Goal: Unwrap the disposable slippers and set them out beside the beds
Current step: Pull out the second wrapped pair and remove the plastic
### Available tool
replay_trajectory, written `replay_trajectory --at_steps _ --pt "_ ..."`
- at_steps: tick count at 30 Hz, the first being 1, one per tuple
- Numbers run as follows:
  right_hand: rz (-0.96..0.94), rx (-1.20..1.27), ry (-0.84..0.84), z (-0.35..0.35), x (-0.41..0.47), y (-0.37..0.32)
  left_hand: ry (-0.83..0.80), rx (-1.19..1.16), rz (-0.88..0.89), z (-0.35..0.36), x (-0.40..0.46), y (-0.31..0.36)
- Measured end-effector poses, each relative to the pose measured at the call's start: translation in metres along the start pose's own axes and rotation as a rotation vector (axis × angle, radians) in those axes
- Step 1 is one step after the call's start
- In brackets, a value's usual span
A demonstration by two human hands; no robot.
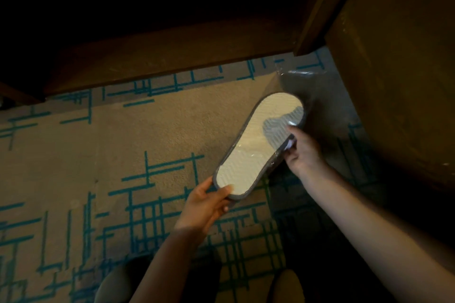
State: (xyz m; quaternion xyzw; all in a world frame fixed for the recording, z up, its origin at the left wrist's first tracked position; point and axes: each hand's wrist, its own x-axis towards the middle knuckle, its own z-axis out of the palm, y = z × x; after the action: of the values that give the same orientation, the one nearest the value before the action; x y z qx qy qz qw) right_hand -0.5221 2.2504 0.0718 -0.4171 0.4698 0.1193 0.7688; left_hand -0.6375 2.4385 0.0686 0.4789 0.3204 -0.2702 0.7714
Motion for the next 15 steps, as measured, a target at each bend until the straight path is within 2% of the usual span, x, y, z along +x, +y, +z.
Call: replay_trajectory --at_steps 7,12,15 --pt "-0.175 -0.066 -0.039 -0.002 0.018 -0.027 0.217 0.256 -0.087 -0.057 -0.002 -0.021" --pt "-0.194 0.048 -0.092 0.002 0.022 -0.038 0.347 0.338 -0.018 -0.069 0.003 -0.017" --pt "-0.140 0.148 -0.126 0.010 0.016 -0.043 0.338 0.364 0.022 -0.074 0.001 -0.010"
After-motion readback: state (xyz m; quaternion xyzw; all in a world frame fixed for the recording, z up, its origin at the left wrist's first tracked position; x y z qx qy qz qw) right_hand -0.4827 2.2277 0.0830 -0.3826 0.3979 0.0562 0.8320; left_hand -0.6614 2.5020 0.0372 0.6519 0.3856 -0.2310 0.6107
